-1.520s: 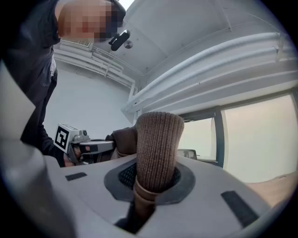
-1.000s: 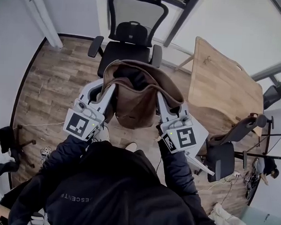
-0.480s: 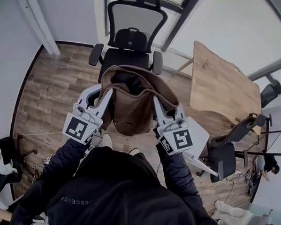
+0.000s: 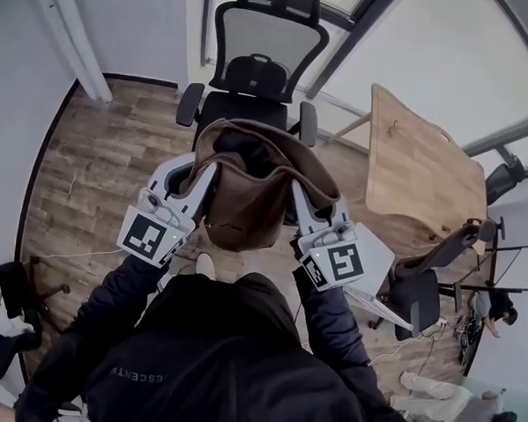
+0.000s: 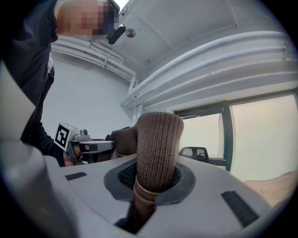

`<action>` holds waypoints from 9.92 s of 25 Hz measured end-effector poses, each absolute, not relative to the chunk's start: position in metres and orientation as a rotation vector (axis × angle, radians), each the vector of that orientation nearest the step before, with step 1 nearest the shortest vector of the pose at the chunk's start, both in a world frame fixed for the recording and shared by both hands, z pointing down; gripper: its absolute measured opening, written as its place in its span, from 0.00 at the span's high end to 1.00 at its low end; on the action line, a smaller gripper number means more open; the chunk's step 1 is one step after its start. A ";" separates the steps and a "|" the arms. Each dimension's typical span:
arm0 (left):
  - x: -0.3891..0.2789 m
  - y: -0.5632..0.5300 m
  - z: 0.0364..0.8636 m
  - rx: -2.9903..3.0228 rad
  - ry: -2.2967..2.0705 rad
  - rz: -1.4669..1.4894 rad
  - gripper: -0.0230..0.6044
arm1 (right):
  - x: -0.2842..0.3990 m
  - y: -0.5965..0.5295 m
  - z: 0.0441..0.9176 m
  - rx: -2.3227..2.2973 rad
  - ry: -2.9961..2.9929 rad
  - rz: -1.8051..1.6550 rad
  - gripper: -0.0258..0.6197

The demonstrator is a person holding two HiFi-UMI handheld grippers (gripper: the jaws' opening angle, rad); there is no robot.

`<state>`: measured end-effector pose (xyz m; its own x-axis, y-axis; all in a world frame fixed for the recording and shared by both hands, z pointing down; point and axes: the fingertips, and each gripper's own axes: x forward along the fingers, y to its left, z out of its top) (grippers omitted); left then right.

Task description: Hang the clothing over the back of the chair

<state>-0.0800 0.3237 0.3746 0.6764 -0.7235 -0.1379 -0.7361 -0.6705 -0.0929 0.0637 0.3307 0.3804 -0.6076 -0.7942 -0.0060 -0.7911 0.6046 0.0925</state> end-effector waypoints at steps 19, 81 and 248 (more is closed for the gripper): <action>-0.086 0.205 0.359 -2.641 1.257 0.139 0.92 | 0.055 0.206 0.370 1.272 -2.854 -0.170 0.88; -0.010 -0.225 0.294 -2.637 1.104 0.142 0.92 | 0.102 -0.221 0.294 1.382 -2.808 -0.336 0.88; -0.171 -0.636 0.449 -3.020 1.485 -0.406 0.32 | -0.007 -0.577 0.392 1.599 -2.490 -0.027 0.32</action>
<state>-0.1711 -0.6356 0.4485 0.5939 -0.7392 0.3176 -0.7980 -0.5914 0.1158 -0.0072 -0.5773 0.3918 -0.4044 -0.9034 0.1426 -0.9001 0.4207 0.1128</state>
